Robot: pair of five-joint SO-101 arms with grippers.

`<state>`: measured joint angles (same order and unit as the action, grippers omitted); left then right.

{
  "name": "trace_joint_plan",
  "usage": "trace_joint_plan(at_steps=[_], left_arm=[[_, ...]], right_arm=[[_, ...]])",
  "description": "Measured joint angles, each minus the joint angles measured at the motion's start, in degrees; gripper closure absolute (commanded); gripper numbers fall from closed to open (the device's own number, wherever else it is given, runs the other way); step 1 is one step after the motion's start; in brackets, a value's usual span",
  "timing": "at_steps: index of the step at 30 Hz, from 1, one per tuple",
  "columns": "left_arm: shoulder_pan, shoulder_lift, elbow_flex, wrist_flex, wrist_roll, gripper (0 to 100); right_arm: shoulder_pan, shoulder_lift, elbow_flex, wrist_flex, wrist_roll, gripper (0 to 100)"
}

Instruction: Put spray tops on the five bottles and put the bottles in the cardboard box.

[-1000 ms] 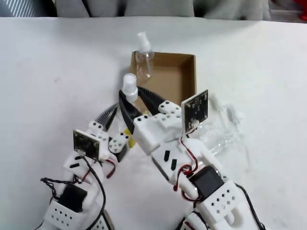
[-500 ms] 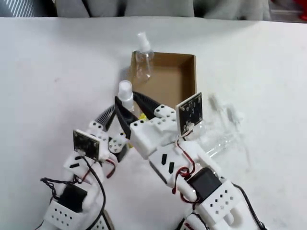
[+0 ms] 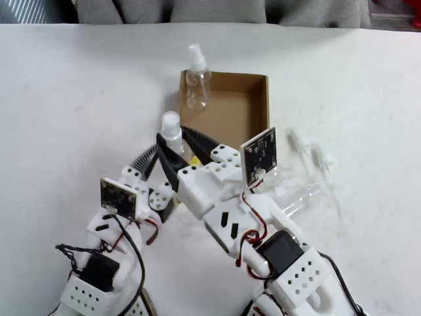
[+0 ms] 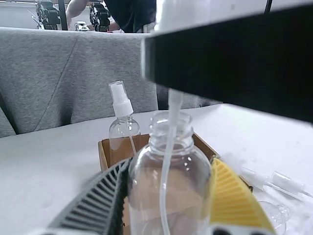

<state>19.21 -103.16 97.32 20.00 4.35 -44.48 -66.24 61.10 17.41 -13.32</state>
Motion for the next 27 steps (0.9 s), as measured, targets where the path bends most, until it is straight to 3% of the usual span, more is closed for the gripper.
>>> trace_joint_plan(at_steps=[6,20,27], left_arm=[[0.0,0.0,0.0,0.0,0.0,90],[-0.1,0.0,0.0,0.0,0.0,90],[-0.1,0.0,0.0,0.0,0.0,90]], right_arm=[[-0.1,-0.1,0.0,0.6,0.0,85.5],[0.1,0.0,-2.1,3.0,0.0,85.0],[0.5,-0.1,-9.4,11.7,0.0,85.4]])
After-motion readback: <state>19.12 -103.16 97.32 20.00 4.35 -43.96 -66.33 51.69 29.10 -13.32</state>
